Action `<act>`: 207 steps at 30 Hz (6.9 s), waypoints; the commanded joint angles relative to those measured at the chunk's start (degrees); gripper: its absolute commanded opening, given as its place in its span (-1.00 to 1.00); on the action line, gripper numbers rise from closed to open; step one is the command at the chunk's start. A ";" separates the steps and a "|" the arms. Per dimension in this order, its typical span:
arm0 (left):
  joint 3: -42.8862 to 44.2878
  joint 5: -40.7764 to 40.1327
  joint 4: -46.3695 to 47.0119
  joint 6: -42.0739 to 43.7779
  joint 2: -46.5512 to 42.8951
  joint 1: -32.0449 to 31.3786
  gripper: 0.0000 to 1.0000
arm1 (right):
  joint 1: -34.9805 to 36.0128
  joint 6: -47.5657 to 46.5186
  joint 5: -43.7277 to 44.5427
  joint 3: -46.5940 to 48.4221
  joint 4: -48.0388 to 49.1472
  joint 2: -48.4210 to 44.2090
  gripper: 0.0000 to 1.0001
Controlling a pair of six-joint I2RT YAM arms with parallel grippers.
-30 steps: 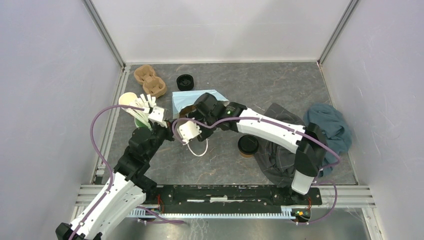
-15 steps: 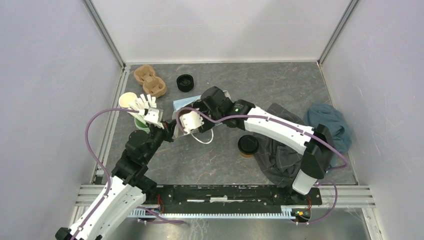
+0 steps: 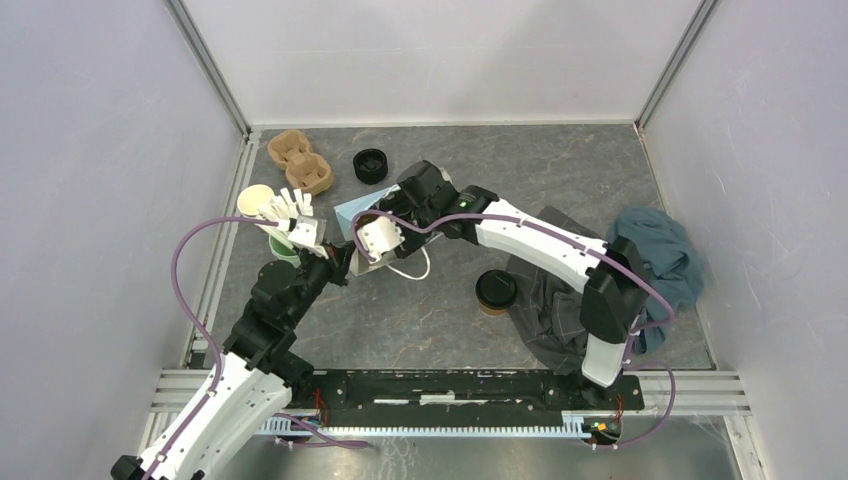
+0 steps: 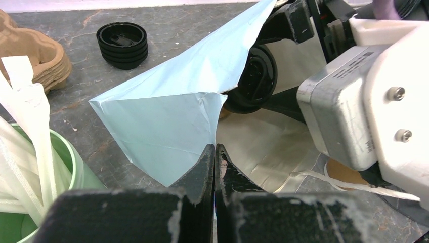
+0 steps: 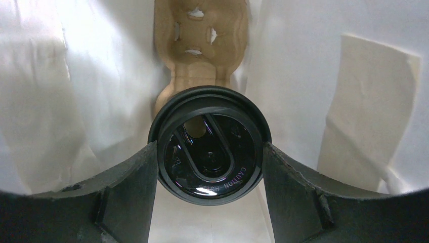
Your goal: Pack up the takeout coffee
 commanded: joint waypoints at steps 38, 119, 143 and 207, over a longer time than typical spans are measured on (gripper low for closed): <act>6.09 0.35 -3.44 -9.20 2.95 0.07 -0.96 | -4.04 7.07 -1.24 -0.73 6.97 4.96 -1.00; 16.81 3.65 -25.76 -23.07 11.74 0.08 -0.96 | 6.77 27.19 24.47 -25.38 23.29 -15.18 -1.00; 15.84 7.75 -21.33 -23.54 11.34 0.08 -0.96 | 8.27 24.63 25.76 -24.70 31.28 -7.83 -1.00; 24.46 12.15 -28.86 -24.28 14.03 0.06 -0.96 | -0.12 17.61 12.06 -15.45 7.60 -8.49 -1.00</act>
